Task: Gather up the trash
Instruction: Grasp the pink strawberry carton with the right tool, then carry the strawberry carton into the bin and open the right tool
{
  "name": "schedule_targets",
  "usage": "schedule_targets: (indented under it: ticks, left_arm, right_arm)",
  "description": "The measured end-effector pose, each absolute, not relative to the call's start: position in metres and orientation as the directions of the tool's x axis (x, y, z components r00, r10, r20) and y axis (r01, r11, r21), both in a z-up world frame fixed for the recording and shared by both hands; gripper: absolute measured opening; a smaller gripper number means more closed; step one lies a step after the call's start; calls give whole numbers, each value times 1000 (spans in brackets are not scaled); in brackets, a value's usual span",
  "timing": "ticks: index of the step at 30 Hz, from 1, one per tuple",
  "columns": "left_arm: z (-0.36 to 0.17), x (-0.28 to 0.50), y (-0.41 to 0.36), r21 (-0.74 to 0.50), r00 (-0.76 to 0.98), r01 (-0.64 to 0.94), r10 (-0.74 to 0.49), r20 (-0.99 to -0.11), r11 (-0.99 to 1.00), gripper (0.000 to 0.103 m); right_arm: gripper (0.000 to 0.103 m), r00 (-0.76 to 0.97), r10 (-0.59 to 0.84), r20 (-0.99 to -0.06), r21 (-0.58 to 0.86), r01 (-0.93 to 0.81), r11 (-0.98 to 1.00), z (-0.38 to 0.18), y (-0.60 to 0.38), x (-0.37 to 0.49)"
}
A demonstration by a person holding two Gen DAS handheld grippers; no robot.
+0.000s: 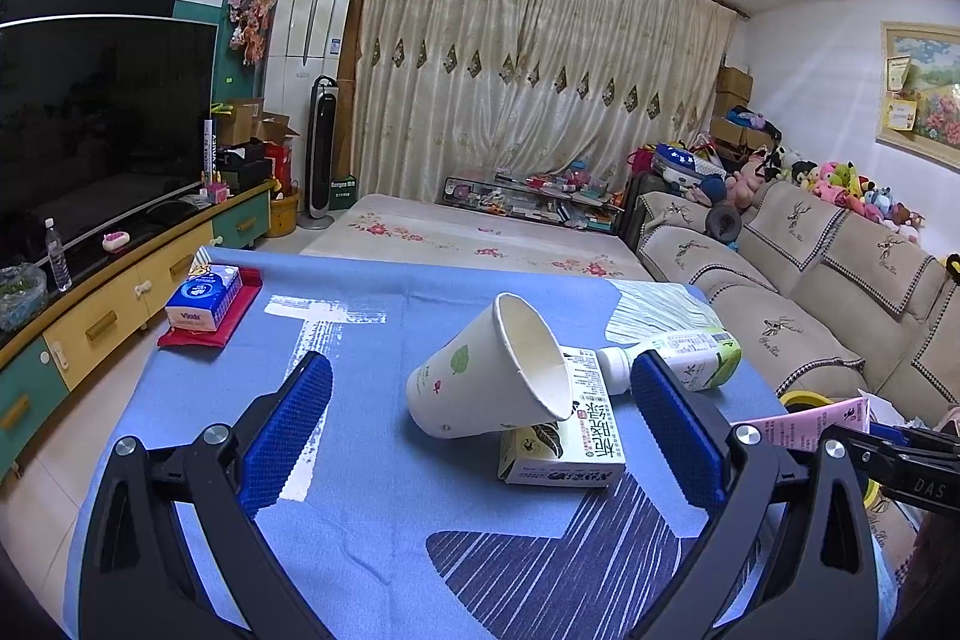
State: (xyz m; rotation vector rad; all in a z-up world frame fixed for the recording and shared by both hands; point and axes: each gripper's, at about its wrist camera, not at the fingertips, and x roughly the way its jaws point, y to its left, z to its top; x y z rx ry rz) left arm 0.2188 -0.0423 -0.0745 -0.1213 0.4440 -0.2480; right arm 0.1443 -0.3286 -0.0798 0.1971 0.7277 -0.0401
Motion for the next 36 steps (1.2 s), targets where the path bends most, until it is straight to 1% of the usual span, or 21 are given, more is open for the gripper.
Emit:
schedule_targets:
  ticks: [6, 11, 15, 23, 24, 29, 36]
  left_arm:
    - [-74, 219, -42, -174, 875, 211, -265, -406, 962, 98]
    - [-75, 219, -42, -172, 874, 213, -266, -408, 962, 98]
    - [-76, 219, -43, -170, 873, 213, -266, -408, 962, 98]
    - [-78, 220, -44, -163, 872, 211, -261, -414, 964, 98]
    - [-78, 220, -44, -163, 872, 211, -261, -414, 964, 98]
    - [-79, 221, -44, -159, 872, 209, -258, -416, 965, 98]
    - [-85, 224, -47, -145, 867, 208, -250, -431, 967, 98]
  right_arm:
    - [48, 753, 31, -657, 180, 117, 977, -77, -338, 142]
    - [48, 769, -4, -639, 184, 157, 970, -70, -356, 135]
    - [48, 774, -64, -630, 179, 224, 958, -67, -382, 131]
    - [48, 743, -231, -628, 159, 413, 896, -71, -456, 120]
    - [48, 729, -262, -632, 151, 448, 881, -74, -469, 119]
    - [48, 665, -329, -671, 135, 546, 827, -95, -512, 122]
    - [49, 598, -362, -715, 107, 605, 789, -123, -542, 134]
